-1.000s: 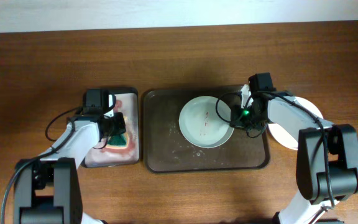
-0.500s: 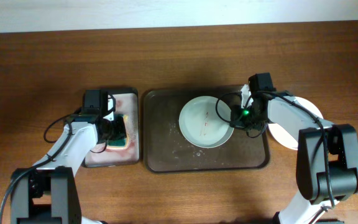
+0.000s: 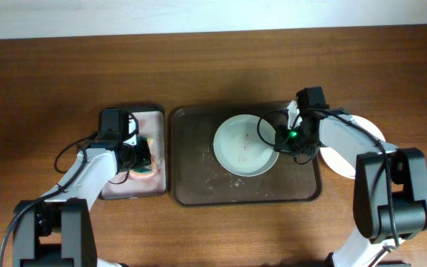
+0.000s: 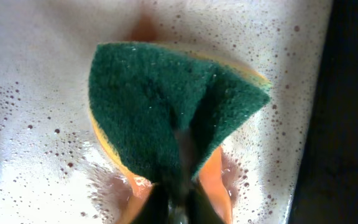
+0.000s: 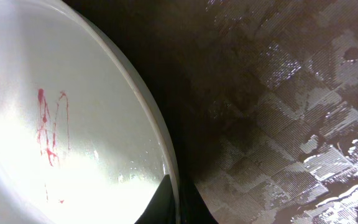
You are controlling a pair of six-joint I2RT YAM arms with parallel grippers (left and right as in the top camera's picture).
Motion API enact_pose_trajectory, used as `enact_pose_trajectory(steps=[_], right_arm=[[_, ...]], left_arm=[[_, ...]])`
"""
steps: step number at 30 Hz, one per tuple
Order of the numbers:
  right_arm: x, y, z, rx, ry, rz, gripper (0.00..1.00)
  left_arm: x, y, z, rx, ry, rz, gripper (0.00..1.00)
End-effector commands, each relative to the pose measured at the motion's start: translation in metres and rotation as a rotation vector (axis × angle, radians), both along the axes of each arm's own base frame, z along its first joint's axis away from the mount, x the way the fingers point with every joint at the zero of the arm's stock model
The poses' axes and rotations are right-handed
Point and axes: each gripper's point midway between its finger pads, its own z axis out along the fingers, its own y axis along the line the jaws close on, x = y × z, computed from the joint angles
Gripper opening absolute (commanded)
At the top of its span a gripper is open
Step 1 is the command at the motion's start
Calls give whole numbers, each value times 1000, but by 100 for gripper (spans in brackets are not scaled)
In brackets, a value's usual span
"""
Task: Clean dirty plates on tray and stack at the side
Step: 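Dip and rub the sponge in the soapy tray with the left gripper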
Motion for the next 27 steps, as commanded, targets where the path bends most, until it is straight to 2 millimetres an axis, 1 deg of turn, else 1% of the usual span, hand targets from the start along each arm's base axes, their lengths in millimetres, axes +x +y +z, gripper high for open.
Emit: enact_pose_trajectory(steps=[1,5,9,11,16,18,21,22,24,27], right_arm=[[-21,-2,-16,-35,70,9,4],[-21,-2,-16,-35,73,9,4],[-22,-2,-16,-36,77,9,4],[-22,-2,-16,-36,77,10,4],[-22,-2,-16,-36,77,10,4],[-22,-2,-16,-36,77,9,4],[-22,-2,-16,-36,77,9,4],[-22,-2,-16,-36,77,9,4],[-22,-2,-16,-36,77,9,4],[-22,-2,-16,-36,77,9,4]], left_arm=[[-3,-2,-7,-12,11,-10,0],[5,-3,1,-13,-16,-9,0],[23,-2,32,-14,-110,-9,0],[29,-3,45,-5,-151,-36,0],[35,-2,68,9,-219,-55,0],[36,5,78,45,-251,-38,0],[39,26,97,170,-308,-6,0],[40,34,108,209,-342,13,0],[43,35,122,219,-387,13,0],[42,39,133,242,-419,30,0]])
